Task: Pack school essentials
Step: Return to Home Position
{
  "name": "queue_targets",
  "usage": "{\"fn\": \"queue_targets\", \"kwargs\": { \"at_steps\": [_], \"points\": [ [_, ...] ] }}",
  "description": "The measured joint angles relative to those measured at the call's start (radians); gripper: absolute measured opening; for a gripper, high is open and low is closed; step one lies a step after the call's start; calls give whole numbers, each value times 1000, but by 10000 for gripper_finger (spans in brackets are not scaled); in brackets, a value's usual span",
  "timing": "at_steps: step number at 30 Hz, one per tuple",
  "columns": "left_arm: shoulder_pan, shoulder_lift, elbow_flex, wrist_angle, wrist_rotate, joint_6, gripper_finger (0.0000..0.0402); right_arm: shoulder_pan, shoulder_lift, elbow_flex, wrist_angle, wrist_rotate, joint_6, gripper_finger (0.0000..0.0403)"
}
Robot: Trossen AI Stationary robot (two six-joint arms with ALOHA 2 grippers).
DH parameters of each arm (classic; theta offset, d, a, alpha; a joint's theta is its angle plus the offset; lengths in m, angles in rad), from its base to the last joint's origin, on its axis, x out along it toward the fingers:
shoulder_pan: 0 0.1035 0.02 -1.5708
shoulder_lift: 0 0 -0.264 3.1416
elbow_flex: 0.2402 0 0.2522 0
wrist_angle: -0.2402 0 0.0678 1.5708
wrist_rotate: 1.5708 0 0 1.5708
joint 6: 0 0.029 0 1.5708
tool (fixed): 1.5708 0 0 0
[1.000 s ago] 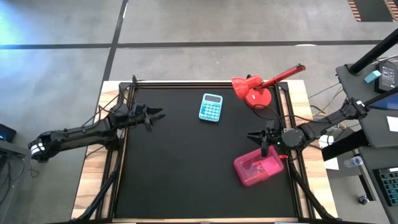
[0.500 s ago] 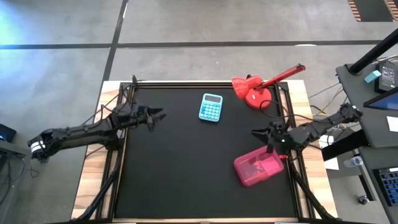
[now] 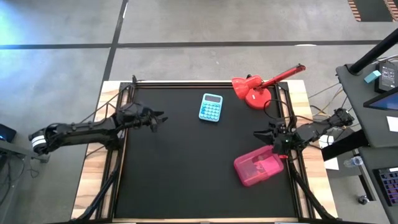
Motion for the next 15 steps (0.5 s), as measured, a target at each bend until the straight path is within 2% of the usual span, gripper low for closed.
{"fn": "queue_targets", "kwargs": {
  "at_steps": [3,15],
  "points": [
    [-1,24,0,7,0,-1,235,0,-8,-2,5,-1,-15,68],
    [-1,187,-1,237,19,-1,235,0,-9,3,-15,44,-49,68]
  ]
}}
